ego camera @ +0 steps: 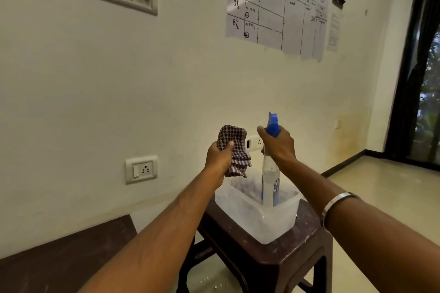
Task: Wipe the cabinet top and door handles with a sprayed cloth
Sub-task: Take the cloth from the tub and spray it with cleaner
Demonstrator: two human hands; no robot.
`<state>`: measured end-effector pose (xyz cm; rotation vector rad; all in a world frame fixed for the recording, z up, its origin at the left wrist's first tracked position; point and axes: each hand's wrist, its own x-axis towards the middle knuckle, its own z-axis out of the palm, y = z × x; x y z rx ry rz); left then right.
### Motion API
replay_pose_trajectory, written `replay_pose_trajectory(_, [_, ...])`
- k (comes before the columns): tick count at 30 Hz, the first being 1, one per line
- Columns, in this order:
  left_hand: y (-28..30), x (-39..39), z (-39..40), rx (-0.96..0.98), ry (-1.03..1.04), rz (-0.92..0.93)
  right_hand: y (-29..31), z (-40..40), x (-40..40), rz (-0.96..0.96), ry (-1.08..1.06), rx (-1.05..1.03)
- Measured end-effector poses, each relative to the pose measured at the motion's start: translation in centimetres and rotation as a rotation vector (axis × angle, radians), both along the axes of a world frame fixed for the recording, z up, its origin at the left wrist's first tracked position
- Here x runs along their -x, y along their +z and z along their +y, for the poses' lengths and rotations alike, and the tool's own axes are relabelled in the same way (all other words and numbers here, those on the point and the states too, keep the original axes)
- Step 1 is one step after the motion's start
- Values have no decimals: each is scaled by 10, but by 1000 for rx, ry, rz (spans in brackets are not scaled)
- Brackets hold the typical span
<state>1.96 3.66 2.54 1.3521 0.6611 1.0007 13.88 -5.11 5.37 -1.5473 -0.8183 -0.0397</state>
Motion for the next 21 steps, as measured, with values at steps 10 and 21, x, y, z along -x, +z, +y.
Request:
replay_pose_trajectory(10, [-8,18,-1,15,13,-8,-20,-12,8,56,-3,55])
replay_pose_trajectory(21, [6,62,-28,-39,48,-40,-19,-34,63,-83,-416,-56])
